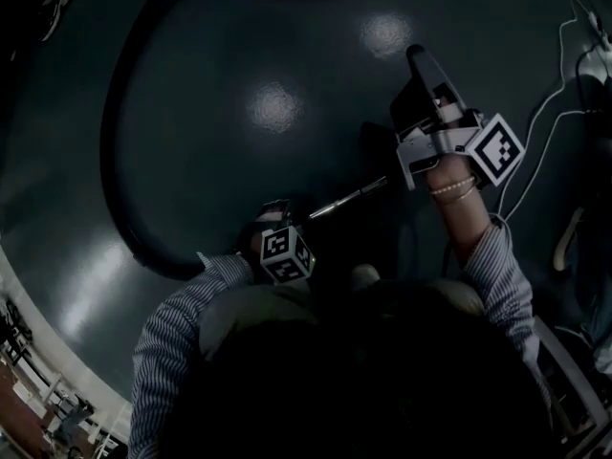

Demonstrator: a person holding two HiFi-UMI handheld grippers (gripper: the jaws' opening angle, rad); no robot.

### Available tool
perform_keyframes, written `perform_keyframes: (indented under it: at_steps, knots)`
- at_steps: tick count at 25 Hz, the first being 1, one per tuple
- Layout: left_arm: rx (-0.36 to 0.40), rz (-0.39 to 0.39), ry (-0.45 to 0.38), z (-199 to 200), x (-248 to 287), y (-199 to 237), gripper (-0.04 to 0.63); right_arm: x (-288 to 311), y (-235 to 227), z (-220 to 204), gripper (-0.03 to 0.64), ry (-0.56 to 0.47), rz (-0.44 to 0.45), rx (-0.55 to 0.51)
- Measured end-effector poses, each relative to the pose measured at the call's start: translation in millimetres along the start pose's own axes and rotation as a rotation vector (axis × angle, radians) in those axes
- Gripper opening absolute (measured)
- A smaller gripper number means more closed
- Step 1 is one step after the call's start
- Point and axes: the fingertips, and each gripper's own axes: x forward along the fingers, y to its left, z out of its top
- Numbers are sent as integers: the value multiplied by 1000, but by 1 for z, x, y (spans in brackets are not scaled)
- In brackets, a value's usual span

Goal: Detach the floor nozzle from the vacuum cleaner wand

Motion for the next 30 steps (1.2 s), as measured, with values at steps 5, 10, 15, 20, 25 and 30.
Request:
perform_keyframes:
  at_steps: [5, 10, 15, 20, 25, 30]
  knots:
    - [-198, -52, -57, 12, 6, 12, 190, -3, 4, 0, 3, 7, 20, -46]
    - [-297, -49, -157, 21, -1, 55, 187, -4, 10, 5, 3, -36, 30, -80]
    - [-402, -29, -262, 27, -29, 122, 187, 7, 28, 19, 2, -57, -1, -149]
    - [-459, 39, -311, 48, -66, 172, 187, -5, 39, 38, 2, -159, -32, -114]
    - [-505, 40, -416, 106, -126, 199, 184, -7, 72, 40, 2, -118, -84, -102]
    - [-505, -20, -452, 188, -215, 189, 184, -2, 166, 72, 20, 30, -141, -311]
